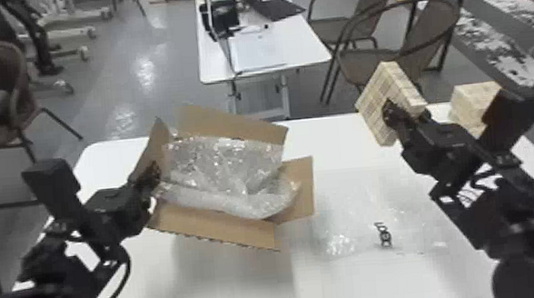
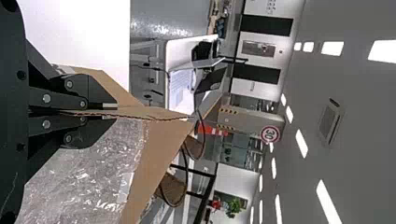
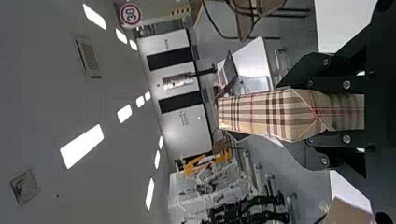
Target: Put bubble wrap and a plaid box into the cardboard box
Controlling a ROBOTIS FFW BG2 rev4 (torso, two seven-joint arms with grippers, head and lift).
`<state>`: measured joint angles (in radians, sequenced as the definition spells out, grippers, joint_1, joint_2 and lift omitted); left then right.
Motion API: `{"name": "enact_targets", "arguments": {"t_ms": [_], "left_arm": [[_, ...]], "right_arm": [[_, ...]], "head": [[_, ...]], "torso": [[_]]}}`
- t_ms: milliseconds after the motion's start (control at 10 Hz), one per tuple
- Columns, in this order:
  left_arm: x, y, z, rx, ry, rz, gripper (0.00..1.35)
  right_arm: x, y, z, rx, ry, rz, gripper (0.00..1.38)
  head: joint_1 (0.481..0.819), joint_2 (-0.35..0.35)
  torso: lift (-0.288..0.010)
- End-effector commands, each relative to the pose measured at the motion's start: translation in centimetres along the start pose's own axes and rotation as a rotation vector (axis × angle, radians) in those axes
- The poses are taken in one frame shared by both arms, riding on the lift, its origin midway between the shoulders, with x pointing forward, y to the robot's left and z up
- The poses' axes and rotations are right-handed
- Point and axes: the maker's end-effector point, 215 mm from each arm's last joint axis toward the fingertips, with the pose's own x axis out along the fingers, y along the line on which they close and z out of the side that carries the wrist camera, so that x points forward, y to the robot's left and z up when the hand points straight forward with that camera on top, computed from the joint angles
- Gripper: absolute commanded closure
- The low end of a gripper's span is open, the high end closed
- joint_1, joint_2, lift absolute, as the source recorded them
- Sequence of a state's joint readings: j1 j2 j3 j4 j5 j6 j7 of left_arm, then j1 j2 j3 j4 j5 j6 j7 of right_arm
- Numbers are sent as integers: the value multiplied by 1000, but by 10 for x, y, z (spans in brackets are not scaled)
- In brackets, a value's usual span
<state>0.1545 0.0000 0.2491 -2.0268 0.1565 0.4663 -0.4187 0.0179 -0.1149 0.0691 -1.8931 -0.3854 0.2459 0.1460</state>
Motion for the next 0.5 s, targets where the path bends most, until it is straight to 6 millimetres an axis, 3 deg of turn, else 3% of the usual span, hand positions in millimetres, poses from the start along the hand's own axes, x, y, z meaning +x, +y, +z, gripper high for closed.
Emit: {"name": "enact_targets", "arguments": {"t_ms": [0, 200, 400], "left_arm": [[2, -2, 1, -1, -2, -3, 1220], [4, -4, 0, 1, 0, -6, 1220], [7, -7, 1, 0, -1, -14, 1220]], "right_arm": [[22, 44, 0, 33, 11, 109, 963], [41, 103, -14, 73, 53, 250, 963], [52, 149, -44, 128, 139, 375, 963]], "head": [[633, 97], [614, 160], [609, 209]], "torso": [[-109], [-109], [-109]]}}
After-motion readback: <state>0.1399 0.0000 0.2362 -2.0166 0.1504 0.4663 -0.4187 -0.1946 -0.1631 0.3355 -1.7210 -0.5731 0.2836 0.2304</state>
